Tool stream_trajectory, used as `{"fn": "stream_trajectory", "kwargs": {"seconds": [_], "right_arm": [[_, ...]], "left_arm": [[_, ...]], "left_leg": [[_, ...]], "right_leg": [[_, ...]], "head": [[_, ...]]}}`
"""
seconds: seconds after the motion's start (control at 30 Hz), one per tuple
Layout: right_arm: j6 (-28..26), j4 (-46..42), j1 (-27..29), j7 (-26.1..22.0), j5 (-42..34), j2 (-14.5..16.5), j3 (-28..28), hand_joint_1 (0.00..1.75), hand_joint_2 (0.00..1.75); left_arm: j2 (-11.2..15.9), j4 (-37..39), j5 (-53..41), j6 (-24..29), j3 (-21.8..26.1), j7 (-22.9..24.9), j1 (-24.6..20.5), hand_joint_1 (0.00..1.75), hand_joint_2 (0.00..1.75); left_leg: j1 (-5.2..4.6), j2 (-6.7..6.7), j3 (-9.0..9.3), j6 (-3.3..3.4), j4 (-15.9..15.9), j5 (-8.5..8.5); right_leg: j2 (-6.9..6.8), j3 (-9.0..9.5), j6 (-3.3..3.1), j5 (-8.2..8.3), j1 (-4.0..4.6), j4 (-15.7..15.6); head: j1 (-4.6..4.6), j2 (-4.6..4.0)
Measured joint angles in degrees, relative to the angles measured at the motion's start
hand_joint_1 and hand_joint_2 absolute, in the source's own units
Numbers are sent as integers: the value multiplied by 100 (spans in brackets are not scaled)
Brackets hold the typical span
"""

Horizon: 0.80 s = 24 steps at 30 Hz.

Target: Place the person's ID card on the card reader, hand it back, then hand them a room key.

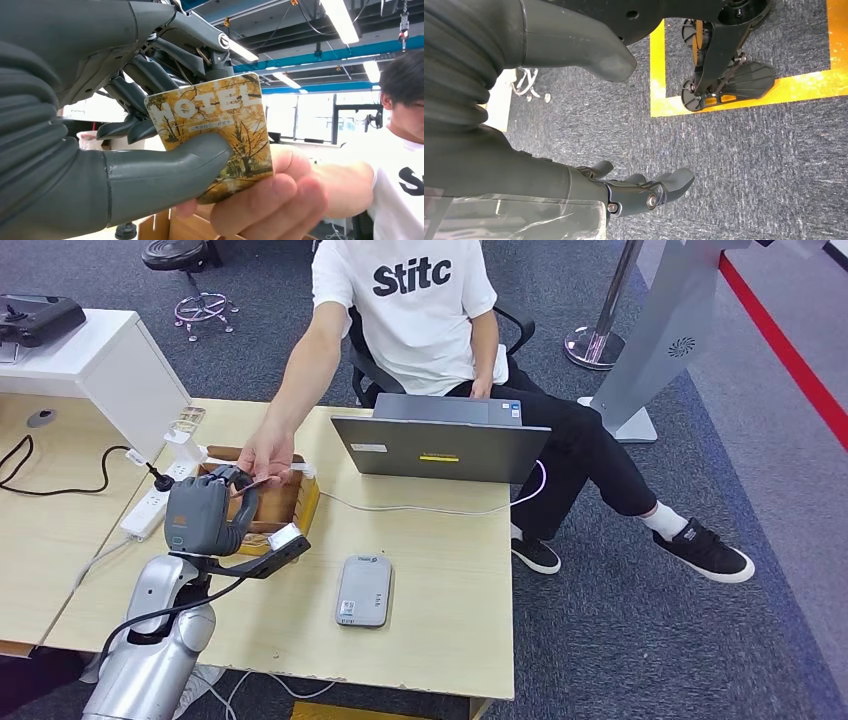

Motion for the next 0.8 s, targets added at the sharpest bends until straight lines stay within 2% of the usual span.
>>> {"fn": "stream_trajectory", "kwargs": {"seconds": [0.43, 0.47, 0.57, 0.6, 0.8], "right_arm": [[-1, 0, 0, 0, 0, 0, 0, 0, 175], [0, 0, 0, 0, -1, 0, 0, 0, 175], [2, 0, 0, 5, -7, 0, -3, 0, 175], [2, 0, 0, 13, -10, 0, -6, 0, 175], [24, 0, -2, 77, -25, 0, -49, 0, 175]], "left_arm": [[0, 0, -1, 0, 75, 1, -7, 175, 175], [0, 0, -1, 0, 76, 1, -8, 152, 175], [0, 0, -1, 14, 78, -6, -7, 21, 175], [-1, 0, -1, 36, 78, -21, -4, 0, 175], [-14, -30, -46, 192, 80, -149, 74, 0, 175]], "left_leg": [[0, 1, -5, 1, 0, -2], [0, 1, -6, 1, 0, -2], [0, 2, -11, 1, 0, -2], [0, 1, -12, 2, 0, -2], [0, 0, -13, 2, 0, -2]], "right_leg": [[4, -6, 0, -1, 0, -1], [4, -7, 0, -1, 0, -1], [4, -12, 0, -1, 0, -1], [4, -12, 0, -1, 0, -1], [1, -13, 1, -1, 0, -2]], "head": [[0, 0], [0, 0], [0, 0], [0, 0], [0, 0]]}}
